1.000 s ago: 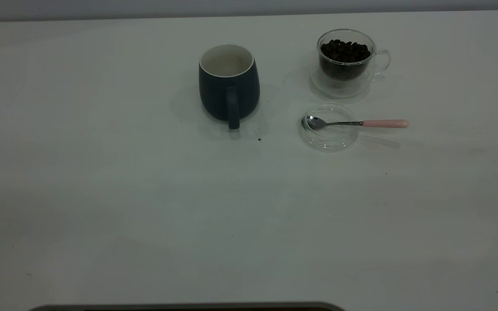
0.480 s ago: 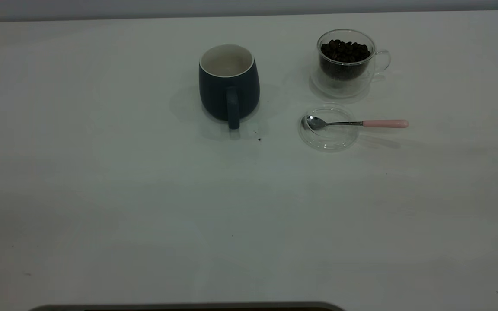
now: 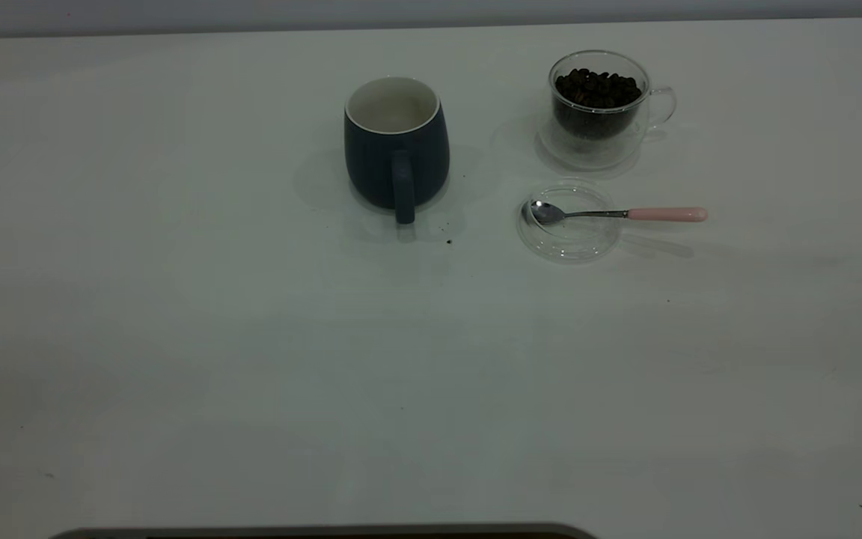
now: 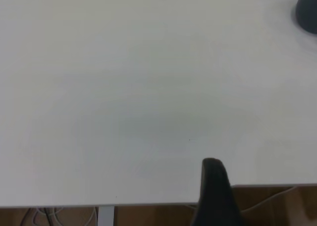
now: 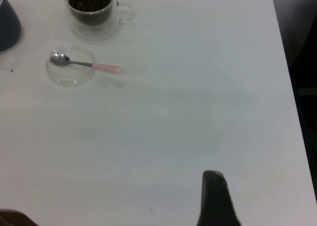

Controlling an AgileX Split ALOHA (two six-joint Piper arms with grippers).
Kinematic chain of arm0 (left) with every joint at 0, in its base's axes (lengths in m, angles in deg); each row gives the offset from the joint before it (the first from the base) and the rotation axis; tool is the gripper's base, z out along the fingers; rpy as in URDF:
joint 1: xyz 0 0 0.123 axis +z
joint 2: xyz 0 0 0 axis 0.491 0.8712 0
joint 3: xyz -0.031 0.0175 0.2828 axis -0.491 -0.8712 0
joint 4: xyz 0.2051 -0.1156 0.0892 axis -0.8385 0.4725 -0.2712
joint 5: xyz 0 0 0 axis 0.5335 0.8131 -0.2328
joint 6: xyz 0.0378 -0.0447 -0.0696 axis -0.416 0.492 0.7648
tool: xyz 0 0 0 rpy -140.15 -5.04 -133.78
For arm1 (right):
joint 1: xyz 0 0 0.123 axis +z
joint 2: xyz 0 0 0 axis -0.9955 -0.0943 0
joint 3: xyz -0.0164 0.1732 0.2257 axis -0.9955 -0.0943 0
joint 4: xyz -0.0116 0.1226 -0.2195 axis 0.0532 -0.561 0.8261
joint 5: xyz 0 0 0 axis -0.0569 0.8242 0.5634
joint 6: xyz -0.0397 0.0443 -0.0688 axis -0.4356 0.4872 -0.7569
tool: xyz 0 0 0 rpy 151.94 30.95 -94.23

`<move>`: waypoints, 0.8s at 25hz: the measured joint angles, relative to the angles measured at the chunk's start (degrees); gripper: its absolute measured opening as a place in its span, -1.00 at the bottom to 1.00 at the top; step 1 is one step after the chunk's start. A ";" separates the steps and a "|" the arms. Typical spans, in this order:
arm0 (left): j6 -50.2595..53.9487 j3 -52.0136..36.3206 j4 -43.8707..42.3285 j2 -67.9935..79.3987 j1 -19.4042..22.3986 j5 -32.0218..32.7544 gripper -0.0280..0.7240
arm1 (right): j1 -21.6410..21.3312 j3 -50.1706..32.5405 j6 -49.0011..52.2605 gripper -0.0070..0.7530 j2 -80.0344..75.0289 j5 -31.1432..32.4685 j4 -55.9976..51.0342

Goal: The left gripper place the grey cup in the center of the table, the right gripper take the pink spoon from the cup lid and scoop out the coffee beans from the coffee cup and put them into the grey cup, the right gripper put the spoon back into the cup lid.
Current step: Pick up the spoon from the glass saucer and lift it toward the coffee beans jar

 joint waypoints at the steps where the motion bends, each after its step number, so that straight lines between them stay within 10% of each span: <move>1: -0.07 0.00 -0.12 0.00 0.00 0.00 0.58 | 0.00 0.00 0.00 0.40 0.00 0.00 0.00; 20: -0.19 0.00 -1.06 0.00 0.00 0.00 0.58 | 0.00 0.00 0.05 0.40 0.00 0.00 0.00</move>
